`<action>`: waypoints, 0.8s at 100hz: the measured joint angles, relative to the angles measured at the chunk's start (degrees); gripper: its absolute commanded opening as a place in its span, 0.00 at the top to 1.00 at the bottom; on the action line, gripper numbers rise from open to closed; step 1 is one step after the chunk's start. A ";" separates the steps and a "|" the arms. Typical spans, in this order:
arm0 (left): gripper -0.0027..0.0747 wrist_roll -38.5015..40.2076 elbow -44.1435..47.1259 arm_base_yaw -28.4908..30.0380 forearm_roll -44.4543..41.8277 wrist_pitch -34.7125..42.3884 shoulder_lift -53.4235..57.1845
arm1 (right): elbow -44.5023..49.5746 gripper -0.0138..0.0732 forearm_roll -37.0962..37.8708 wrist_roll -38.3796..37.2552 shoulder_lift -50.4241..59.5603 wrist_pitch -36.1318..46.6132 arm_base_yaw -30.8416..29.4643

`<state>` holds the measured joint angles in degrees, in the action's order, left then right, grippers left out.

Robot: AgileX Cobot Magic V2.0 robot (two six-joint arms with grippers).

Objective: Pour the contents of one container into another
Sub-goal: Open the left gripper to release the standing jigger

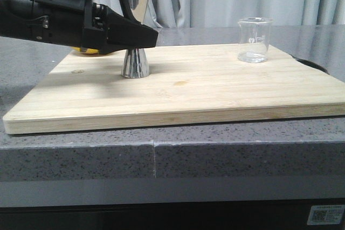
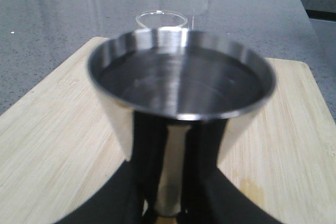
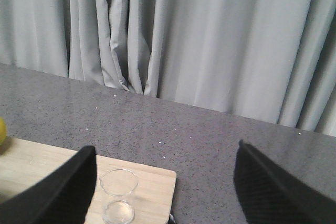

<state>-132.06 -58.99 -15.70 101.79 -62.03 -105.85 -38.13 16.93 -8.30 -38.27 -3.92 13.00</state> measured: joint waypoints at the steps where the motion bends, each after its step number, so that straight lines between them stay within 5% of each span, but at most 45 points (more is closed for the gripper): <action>1: 0.94 0.00 0.00 0.00 0.00 0.00 0.00 | 0.00 0.27 0.00 0.00 0.00 0.00 0.00; 80: 0.35 0.41 0.00 0.00 0.00 0.60 0.00 | 0.00 0.27 -0.05 0.00 0.00 0.00 0.00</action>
<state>-131.65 -58.99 -15.70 101.79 -61.43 -105.85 -38.13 16.88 -8.30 -38.27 -3.92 13.00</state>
